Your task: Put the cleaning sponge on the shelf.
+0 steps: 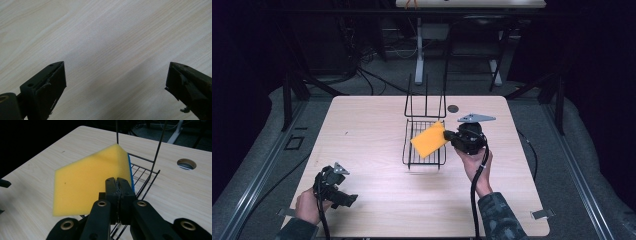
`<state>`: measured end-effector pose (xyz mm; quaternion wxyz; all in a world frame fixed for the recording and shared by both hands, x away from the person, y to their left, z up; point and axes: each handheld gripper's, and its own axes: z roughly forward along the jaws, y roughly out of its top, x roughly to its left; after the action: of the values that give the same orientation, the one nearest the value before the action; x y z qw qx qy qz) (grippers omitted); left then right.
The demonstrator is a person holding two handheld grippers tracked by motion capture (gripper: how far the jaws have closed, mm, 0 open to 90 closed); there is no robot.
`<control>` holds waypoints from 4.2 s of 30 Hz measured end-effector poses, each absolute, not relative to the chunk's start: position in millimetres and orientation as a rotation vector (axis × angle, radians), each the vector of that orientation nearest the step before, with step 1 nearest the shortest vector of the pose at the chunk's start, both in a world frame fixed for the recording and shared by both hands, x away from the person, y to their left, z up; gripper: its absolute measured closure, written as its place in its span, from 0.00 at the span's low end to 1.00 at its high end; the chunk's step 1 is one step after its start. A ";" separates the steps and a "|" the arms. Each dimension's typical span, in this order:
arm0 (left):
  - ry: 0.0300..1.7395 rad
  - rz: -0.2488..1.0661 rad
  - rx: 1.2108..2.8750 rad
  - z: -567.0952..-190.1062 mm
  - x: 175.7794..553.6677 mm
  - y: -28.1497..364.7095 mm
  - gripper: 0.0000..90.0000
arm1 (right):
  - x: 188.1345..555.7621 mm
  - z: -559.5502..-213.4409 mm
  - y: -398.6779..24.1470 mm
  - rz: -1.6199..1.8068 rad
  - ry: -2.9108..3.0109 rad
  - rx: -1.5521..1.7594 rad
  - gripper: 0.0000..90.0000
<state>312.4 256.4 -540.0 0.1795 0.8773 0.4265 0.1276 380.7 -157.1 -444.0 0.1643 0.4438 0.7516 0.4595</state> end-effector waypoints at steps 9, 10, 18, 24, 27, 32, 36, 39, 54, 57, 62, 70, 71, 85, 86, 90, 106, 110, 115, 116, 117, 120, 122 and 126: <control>1.203 0.358 2.478 -540.3 312.2 256.2 0.03 | 388.3 -449.3 -147.2 1.308 2.121 1.297 0.99; 1.203 0.357 2.480 -540.3 312.2 256.0 0.03 | 389.2 -450.0 -146.5 1.310 2.119 1.304 0.99; 1.199 0.353 2.483 -540.5 312.2 255.5 0.03 | 396.3 -457.4 -141.3 1.299 2.111 1.342 0.99; 1.196 0.353 2.482 -540.4 312.0 255.2 0.03 | 402.2 -464.5 -135.5 1.265 2.126 1.369 0.99; 1.201 0.351 2.481 -540.7 312.3 255.8 0.03 | 405.4 -467.7 -132.5 1.250 2.131 1.393 0.99; 1.199 0.355 2.484 -540.8 311.9 254.6 0.03 | 412.5 -476.6 -129.8 1.235 2.136 1.453 0.98; 1.199 0.354 2.483 -541.2 312.0 254.9 0.03 | 415.3 -484.7 -125.5 1.205 2.142 1.486 0.98; 1.196 0.349 2.490 -541.2 312.1 254.2 0.03 | 418.0 -492.7 -121.4 1.189 2.145 1.512 0.98; 1.190 0.349 2.488 -540.1 311.6 255.3 0.03 | 422.1 -505.3 -124.4 1.080 2.201 1.622 0.88; 1.185 0.348 2.494 -540.1 310.7 254.0 0.03 | 419.8 -504.5 -124.2 1.036 2.215 1.635 0.83; 1.188 0.350 2.496 -540.5 309.8 253.3 0.04 | 418.8 -508.8 -123.7 0.989 2.242 1.662 0.75; 1.189 0.346 2.505 -541.2 310.5 252.3 0.04 | 409.5 -507.6 -120.8 0.959 2.301 1.610 0.72; 1.186 0.348 2.504 -541.2 310.7 252.3 0.04 | 408.4 -506.9 -121.2 0.955 2.303 1.614 0.71; 1.182 0.356 2.488 -539.0 309.9 252.6 0.04 | 383.6 -481.1 -142.5 1.055 2.306 1.466 0.33; 1.182 0.355 2.487 -539.1 310.0 252.6 0.03 | 380.0 -477.9 -143.7 1.059 2.305 1.452 0.32; 1.180 0.357 2.492 -539.7 310.7 251.5 0.03 | 370.1 -468.5 -148.3 1.071 2.310 1.393 0.26; 1.162 0.347 2.498 -539.7 310.9 250.1 0.03 | 316.6 -443.9 -193.1 1.005 2.299 1.269 0.13; 1.162 0.350 2.503 -540.1 311.3 249.7 0.03 | 308.9 -447.3 -207.0 0.999 2.284 1.280 0.10; 1.162 0.347 2.503 -540.5 311.7 249.2 0.03 | 296.6 -453.2 -225.9 0.958 2.266 1.307 0.07; 1.159 0.347 2.505 -540.7 311.9 248.8 0.03 | 293.8 -454.5 -230.1 0.949 2.263 1.311 0.06; 1.160 0.344 2.506 -541.2 312.1 248.3 0.03 | 288.2 -458.9 -240.2 0.934 2.251 1.336 0.06; 1.160 0.347 2.509 -541.7 312.8 248.1 0.03 | 284.0 -463.7 -248.2 0.932 2.239 1.364 0.05; 1.160 0.343 2.509 -541.8 313.2 248.0 0.03 | 279.5 -471.3 -257.0 0.909 2.232 1.392 0.05; 1.158 0.342 2.508 -541.8 313.4 247.7 0.03 | 273.5 -485.7 -268.7 0.878 2.226 1.442 0.04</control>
<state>313.4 247.7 -541.8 0.1781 0.8867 0.4092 0.1208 273.5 -268.7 -485.7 0.1730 0.5084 0.7847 0.3097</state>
